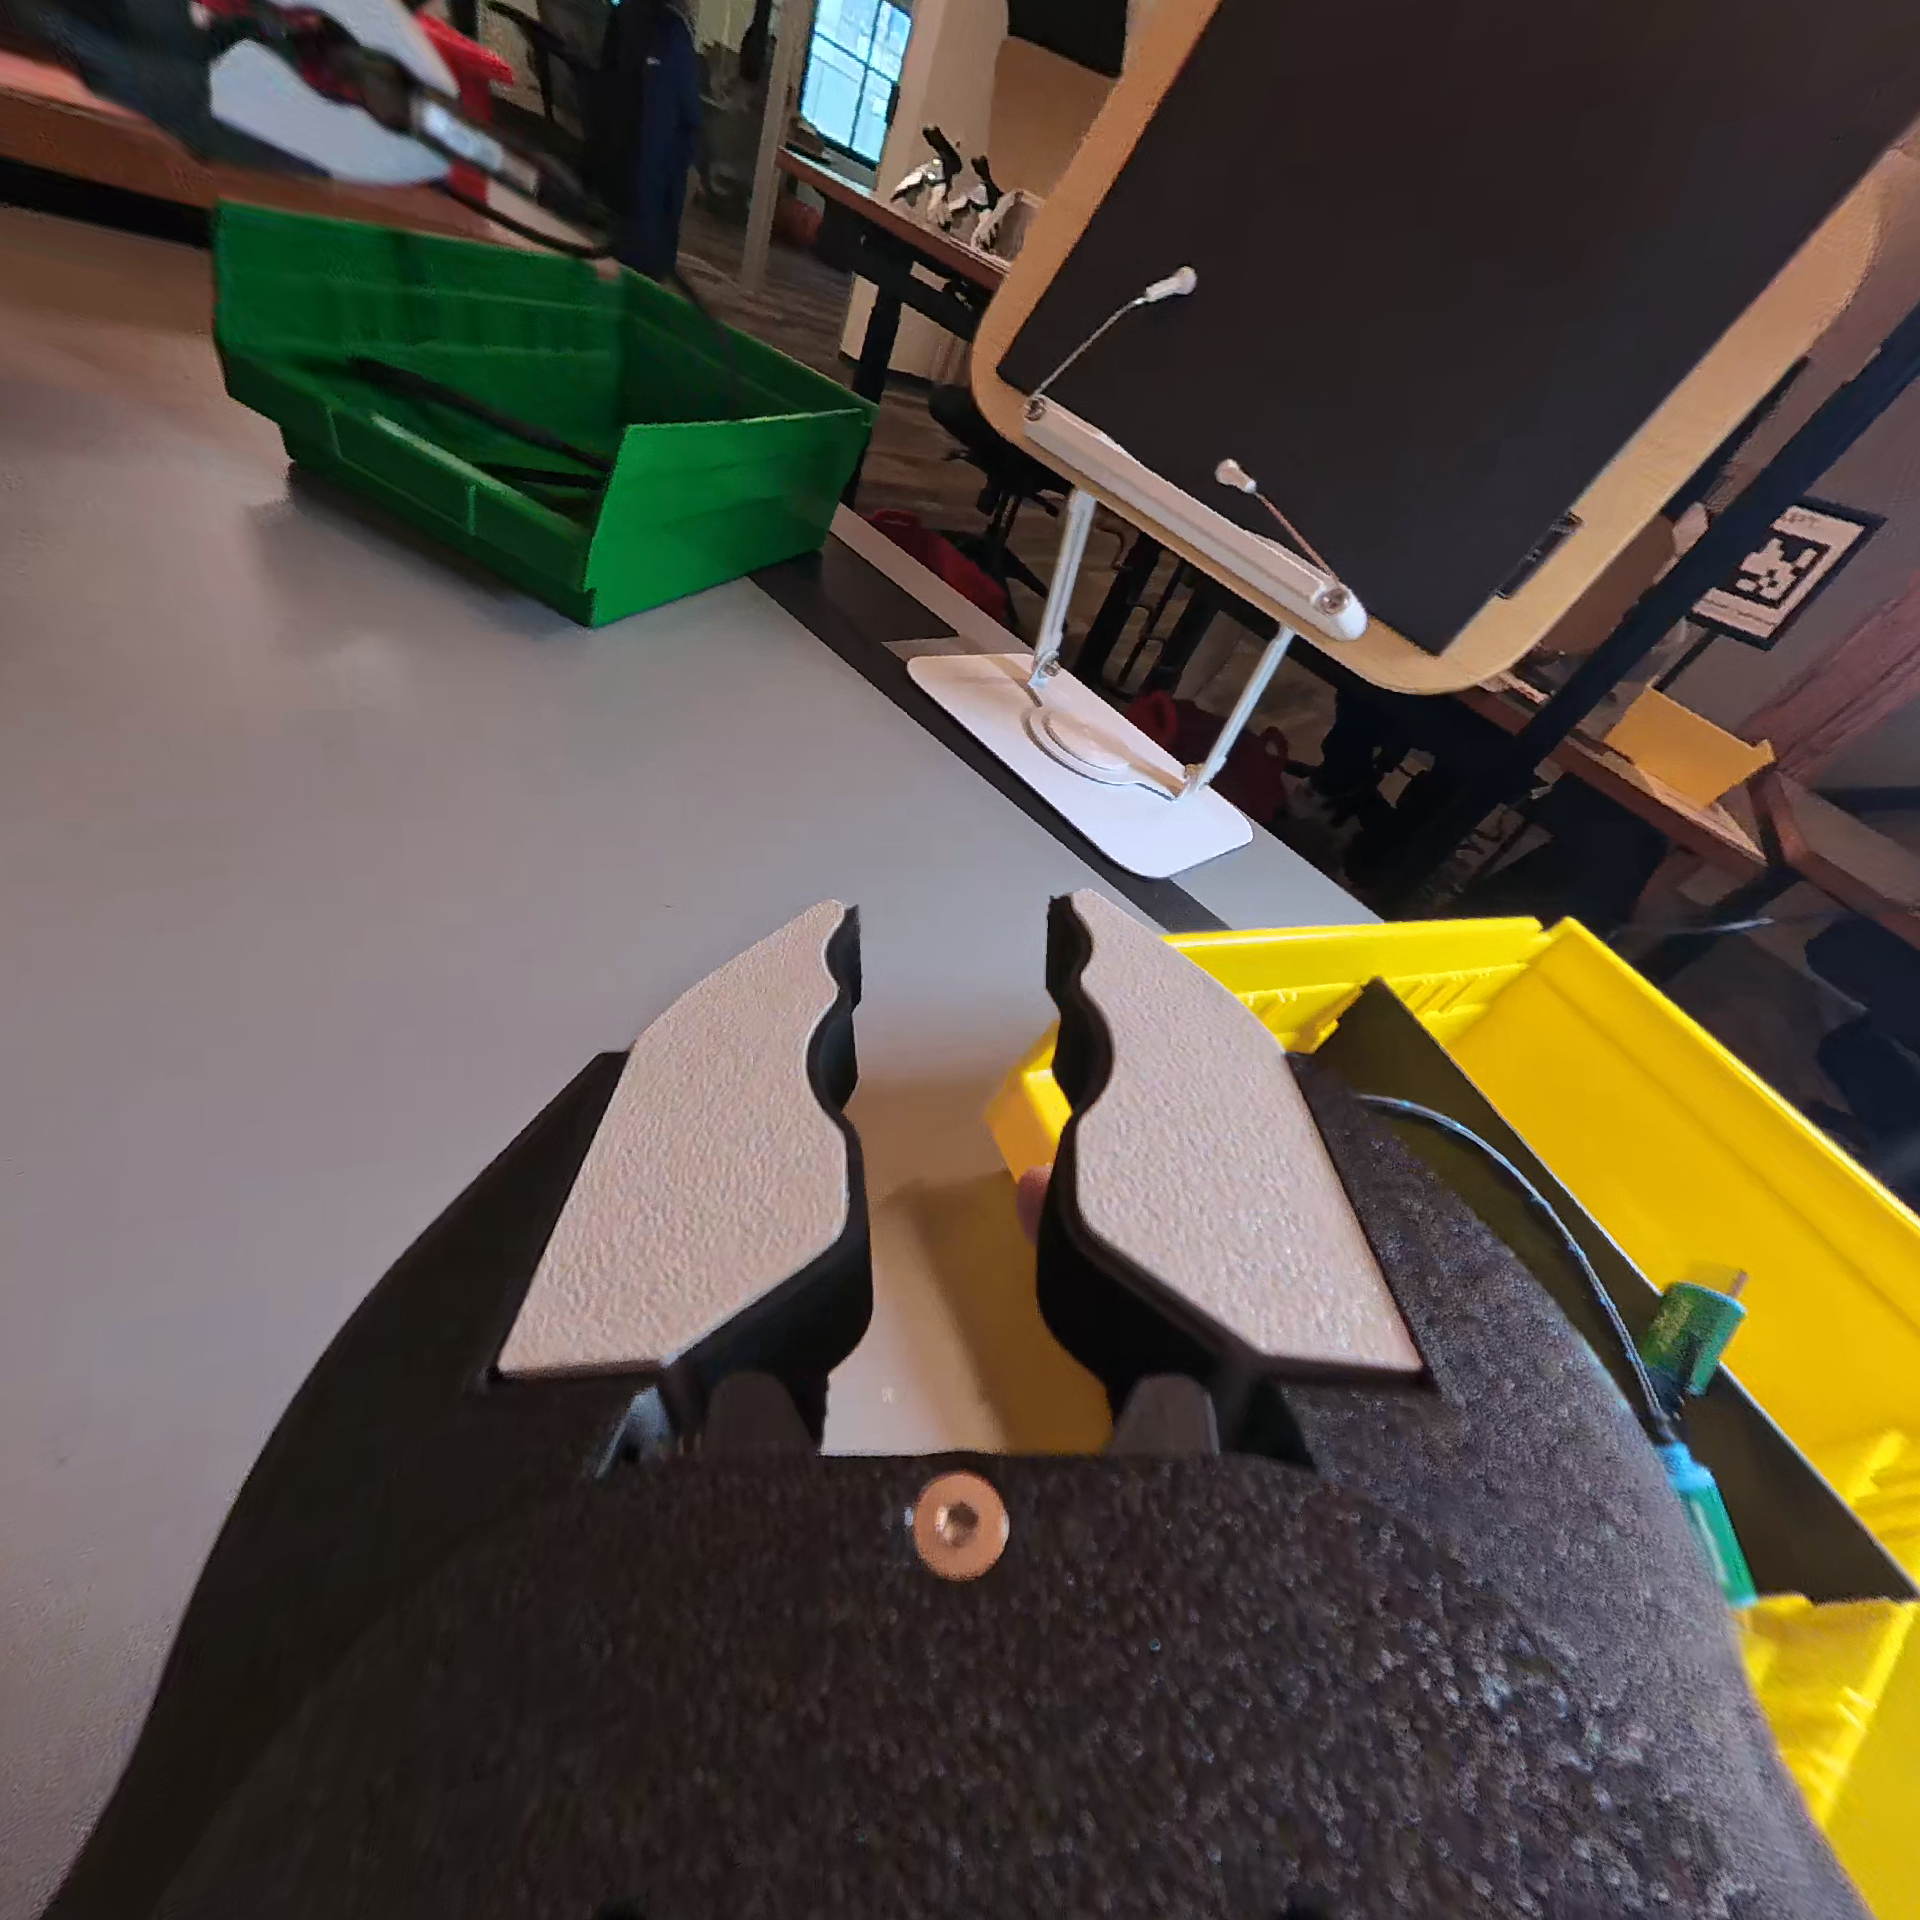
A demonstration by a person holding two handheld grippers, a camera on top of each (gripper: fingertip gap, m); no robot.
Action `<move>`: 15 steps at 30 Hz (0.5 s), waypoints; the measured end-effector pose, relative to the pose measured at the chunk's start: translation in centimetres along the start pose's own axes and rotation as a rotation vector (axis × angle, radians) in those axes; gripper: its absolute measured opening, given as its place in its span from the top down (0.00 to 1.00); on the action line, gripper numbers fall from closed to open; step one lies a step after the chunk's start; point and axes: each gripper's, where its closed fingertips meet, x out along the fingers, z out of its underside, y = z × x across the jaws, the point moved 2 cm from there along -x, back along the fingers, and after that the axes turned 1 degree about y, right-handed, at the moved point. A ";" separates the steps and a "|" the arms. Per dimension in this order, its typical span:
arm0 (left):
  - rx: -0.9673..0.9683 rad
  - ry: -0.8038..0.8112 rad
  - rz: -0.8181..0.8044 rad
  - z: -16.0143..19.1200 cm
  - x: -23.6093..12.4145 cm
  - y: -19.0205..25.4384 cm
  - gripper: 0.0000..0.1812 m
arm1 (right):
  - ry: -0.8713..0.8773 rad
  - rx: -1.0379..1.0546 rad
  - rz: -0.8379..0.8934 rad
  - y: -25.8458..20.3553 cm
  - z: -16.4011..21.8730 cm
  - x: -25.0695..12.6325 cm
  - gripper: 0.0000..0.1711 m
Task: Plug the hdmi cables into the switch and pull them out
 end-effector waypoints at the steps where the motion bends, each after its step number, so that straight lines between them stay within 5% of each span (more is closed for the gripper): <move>1: -0.044 0.015 -0.017 -0.2 -0.7 -1.6 0.89 | 0.000 -0.018 -0.022 -0.5 -0.3 0.3 0.80; 9: -0.240 0.171 -0.034 -4.6 -8.6 -13.4 0.89 | 0.082 -0.229 -0.164 -3.9 -8.4 1.7 0.78; 15: -0.197 0.337 0.156 -14.5 -14.0 -12.9 0.89 | 0.129 -0.452 -0.260 -7.1 -16.9 2.8 0.72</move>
